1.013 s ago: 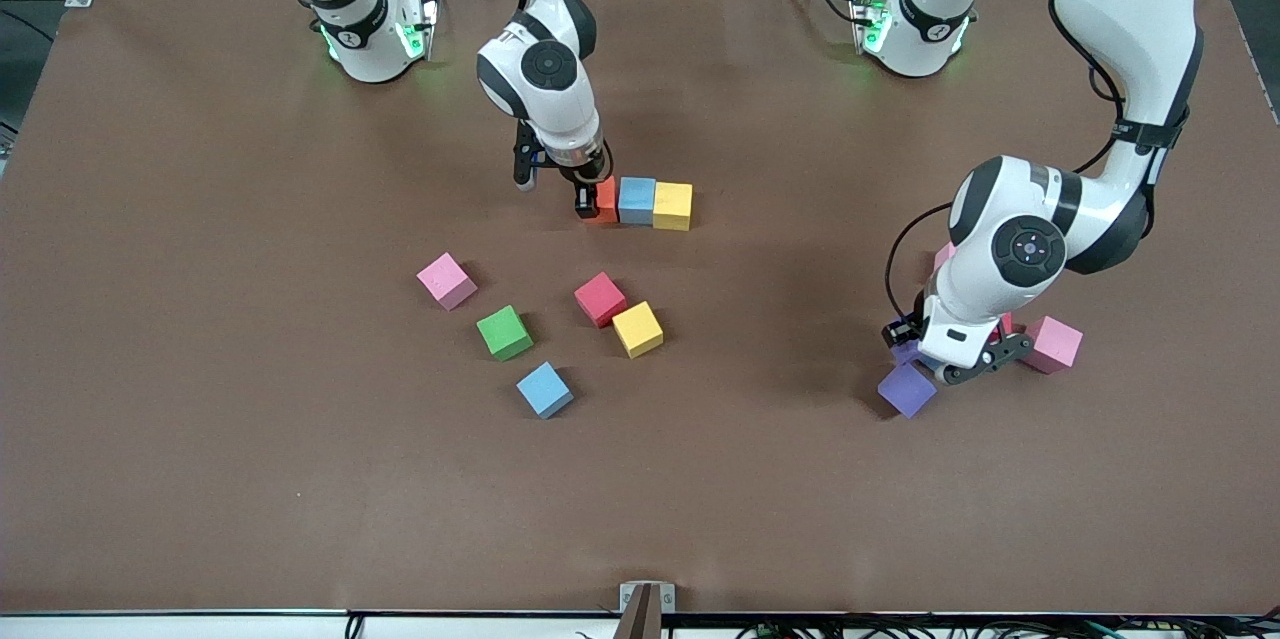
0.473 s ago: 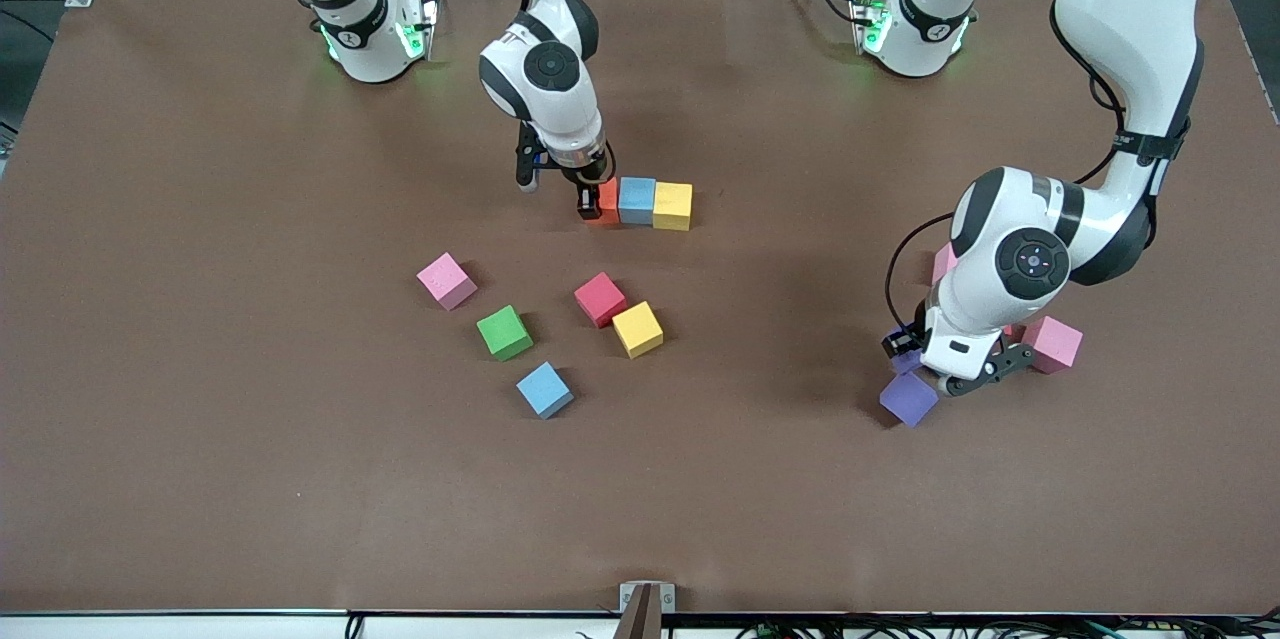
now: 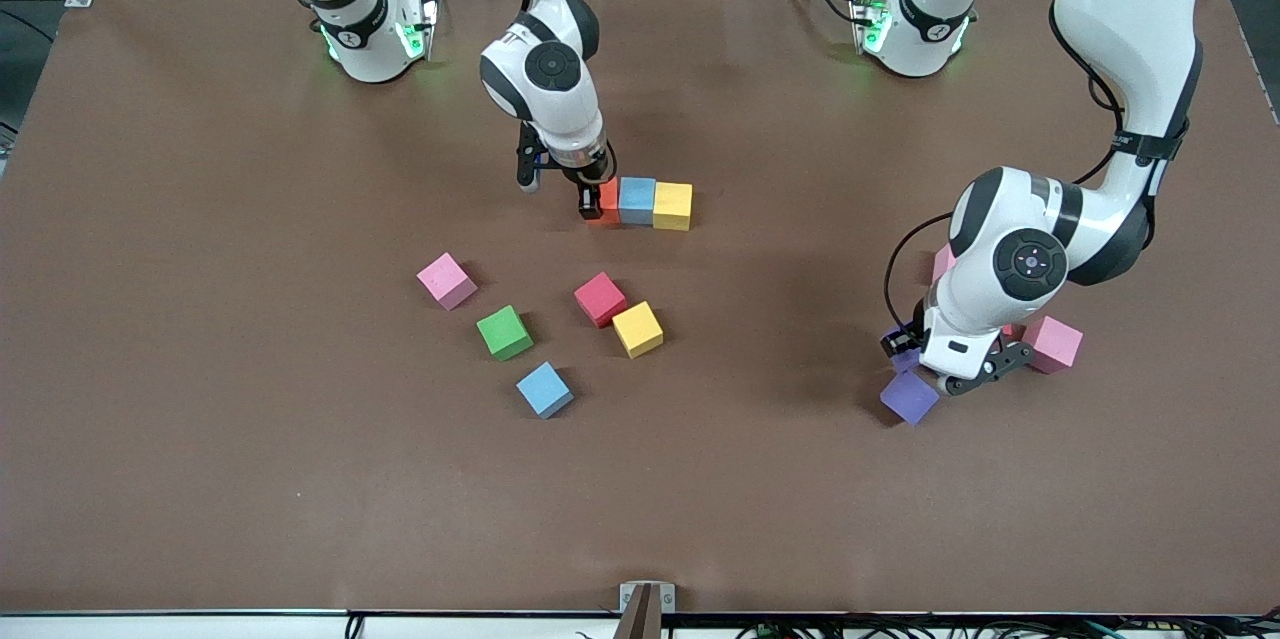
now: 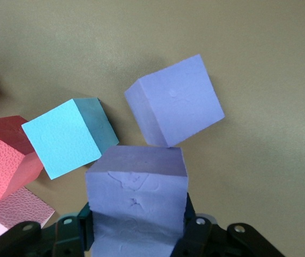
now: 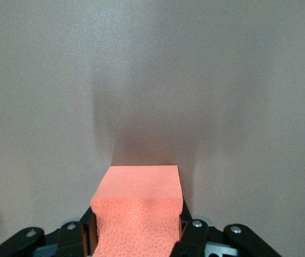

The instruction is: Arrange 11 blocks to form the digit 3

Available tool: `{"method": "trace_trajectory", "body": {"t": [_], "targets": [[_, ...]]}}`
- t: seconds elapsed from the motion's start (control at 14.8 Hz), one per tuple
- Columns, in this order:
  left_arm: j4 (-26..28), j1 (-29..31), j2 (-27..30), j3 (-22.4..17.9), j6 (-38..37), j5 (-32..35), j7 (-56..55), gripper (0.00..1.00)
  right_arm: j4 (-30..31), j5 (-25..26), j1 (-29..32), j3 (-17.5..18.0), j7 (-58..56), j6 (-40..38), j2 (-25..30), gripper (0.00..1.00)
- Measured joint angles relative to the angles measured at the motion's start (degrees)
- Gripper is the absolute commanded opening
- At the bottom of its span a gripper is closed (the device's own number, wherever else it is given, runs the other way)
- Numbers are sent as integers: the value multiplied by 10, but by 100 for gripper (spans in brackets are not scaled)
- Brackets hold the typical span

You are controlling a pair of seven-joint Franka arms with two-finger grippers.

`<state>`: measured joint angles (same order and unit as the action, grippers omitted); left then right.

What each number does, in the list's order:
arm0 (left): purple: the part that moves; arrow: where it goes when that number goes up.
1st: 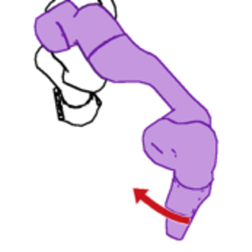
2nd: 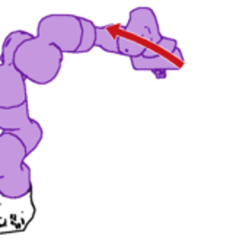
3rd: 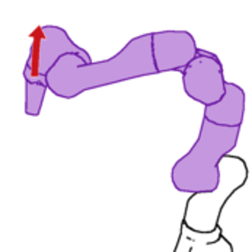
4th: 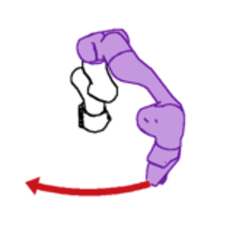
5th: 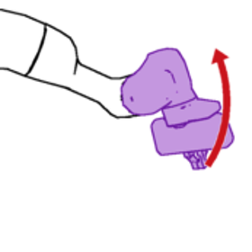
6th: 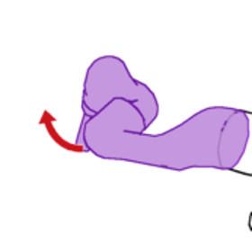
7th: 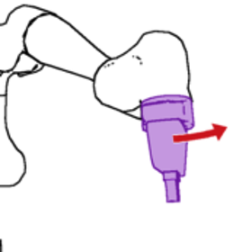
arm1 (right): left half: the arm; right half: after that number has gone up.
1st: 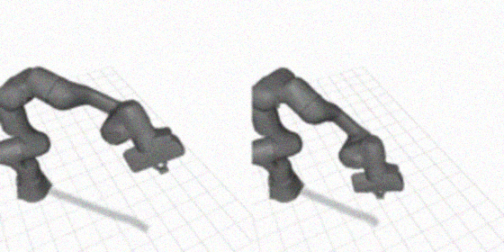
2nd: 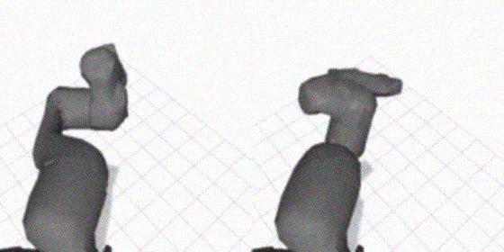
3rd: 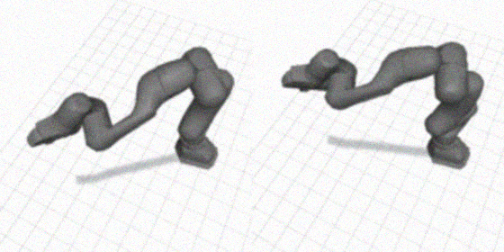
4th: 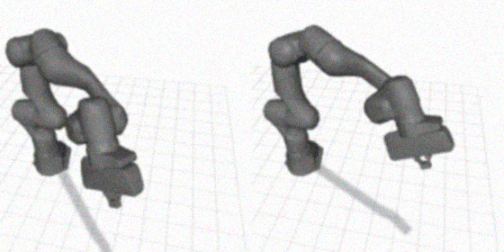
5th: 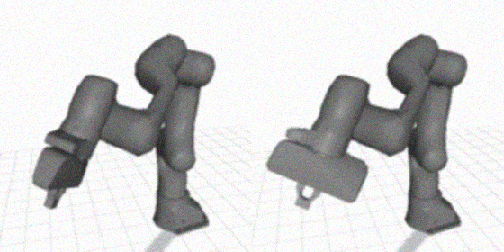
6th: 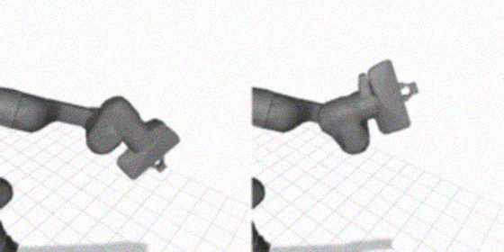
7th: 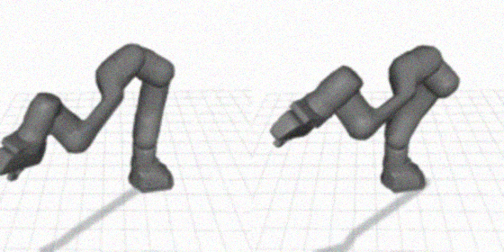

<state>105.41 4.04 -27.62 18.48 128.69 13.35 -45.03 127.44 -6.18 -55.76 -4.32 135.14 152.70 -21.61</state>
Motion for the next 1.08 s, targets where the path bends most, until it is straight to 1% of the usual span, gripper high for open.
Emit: {"method": "trace_trajectory", "body": {"t": [0.14, 0.2, 0.27, 0.34, 0.41, 0.54, 1.08], "targets": [[-1, 0, 0, 0, -2, 0, 0, 42, 0, 0, 0, 0, -3, 0, 0, 5], [-1, 0, 0, 0, -2, 0, 0, 42, 0, 0, 0, 0, -4, -1, 0, 10], [-1, 0, 0, 0, -2, 0, 0, 42, 0, 0, 0, 0, -4, -1, 0, 21], [-2, 0, 0, 0, -3, 0, 0, 42, 0, 0, 0, 0, -4, -1, 0, 47], [-2, 0, 0, 0, -3, 0, 0, 42, -1, 0, 0, 0, -4, -1, 0, 67], [-3, 0, 0, 0, -3, 0, 0, 42, -1, 0, 0, 0, -4, -2, 0, 100], [-4, 1, 0, 0, -3, 0, 0, 42, -9, 0, 0, -2, -16, -1, -16, 100]]}}
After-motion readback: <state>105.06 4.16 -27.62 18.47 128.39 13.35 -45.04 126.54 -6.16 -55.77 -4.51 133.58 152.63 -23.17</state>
